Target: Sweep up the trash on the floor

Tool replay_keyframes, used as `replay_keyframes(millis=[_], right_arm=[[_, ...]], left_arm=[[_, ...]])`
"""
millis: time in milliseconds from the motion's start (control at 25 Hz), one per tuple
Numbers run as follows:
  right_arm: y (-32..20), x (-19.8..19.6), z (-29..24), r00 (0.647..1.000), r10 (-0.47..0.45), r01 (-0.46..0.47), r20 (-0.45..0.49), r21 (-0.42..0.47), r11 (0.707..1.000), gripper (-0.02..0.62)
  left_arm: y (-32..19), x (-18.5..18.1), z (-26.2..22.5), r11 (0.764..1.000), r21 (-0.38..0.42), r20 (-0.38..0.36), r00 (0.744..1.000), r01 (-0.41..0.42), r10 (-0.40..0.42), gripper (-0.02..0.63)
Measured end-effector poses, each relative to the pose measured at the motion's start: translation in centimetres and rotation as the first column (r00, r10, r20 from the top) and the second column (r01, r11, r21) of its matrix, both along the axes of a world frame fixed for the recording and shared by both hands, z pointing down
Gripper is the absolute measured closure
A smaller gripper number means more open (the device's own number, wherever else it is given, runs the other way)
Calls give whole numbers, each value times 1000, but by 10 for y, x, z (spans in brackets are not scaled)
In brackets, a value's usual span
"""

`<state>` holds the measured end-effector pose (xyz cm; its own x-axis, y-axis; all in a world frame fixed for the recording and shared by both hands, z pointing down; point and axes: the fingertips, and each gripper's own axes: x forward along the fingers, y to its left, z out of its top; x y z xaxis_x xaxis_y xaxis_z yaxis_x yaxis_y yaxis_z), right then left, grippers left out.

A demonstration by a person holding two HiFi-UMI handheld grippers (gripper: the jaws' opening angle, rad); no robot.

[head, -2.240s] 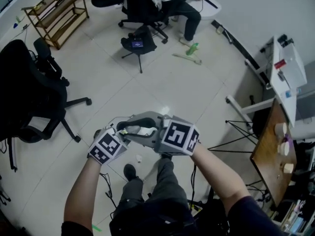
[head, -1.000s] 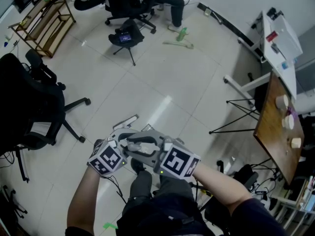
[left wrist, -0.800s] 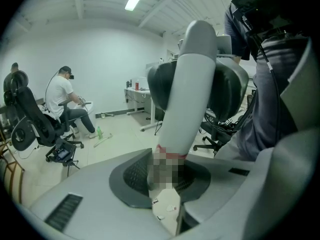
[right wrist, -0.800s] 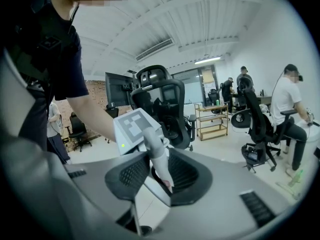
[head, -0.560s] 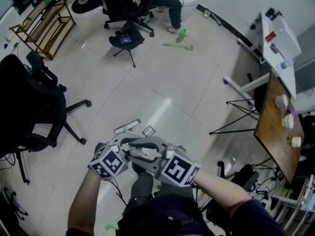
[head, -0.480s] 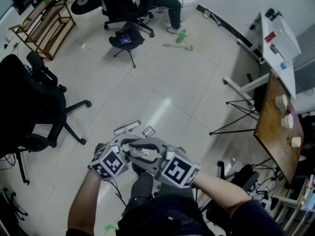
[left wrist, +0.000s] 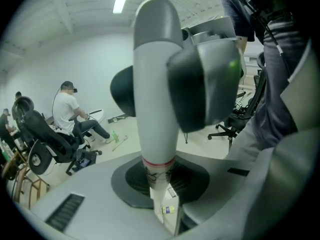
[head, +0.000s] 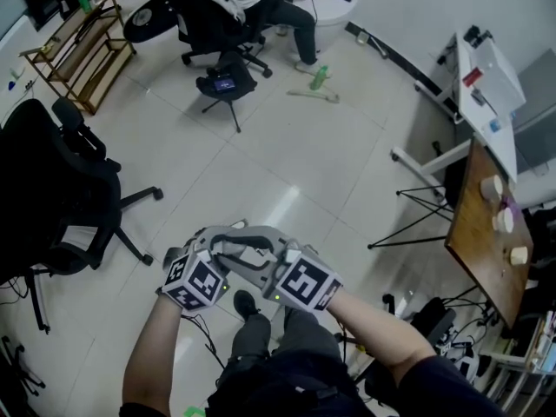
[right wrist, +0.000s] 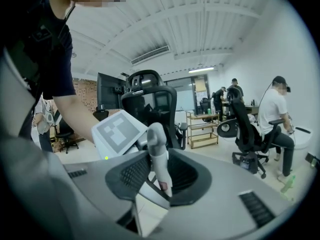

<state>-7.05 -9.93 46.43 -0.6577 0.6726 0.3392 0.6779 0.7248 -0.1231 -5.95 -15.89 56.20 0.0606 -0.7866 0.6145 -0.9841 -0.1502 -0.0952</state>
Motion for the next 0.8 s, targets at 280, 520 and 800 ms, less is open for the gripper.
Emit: replay_keyframes(millis=[280, 520, 800], right_arm=[[18, -33, -32, 995, -59, 54, 82, 62, 997, 483], [7, -30, -67, 992, 3, -10, 127, 53, 999, 483], [-63, -16, -103, 976, 136, -129, 167, -53, 990, 483]], left_arm=[[12, -36, -32, 998, 32, 68, 996, 63, -65, 563], [4, -32, -67, 998, 64, 98, 995, -9, 2, 561], [-58, -12, -101, 990, 62, 117, 986, -126, 118, 560]])
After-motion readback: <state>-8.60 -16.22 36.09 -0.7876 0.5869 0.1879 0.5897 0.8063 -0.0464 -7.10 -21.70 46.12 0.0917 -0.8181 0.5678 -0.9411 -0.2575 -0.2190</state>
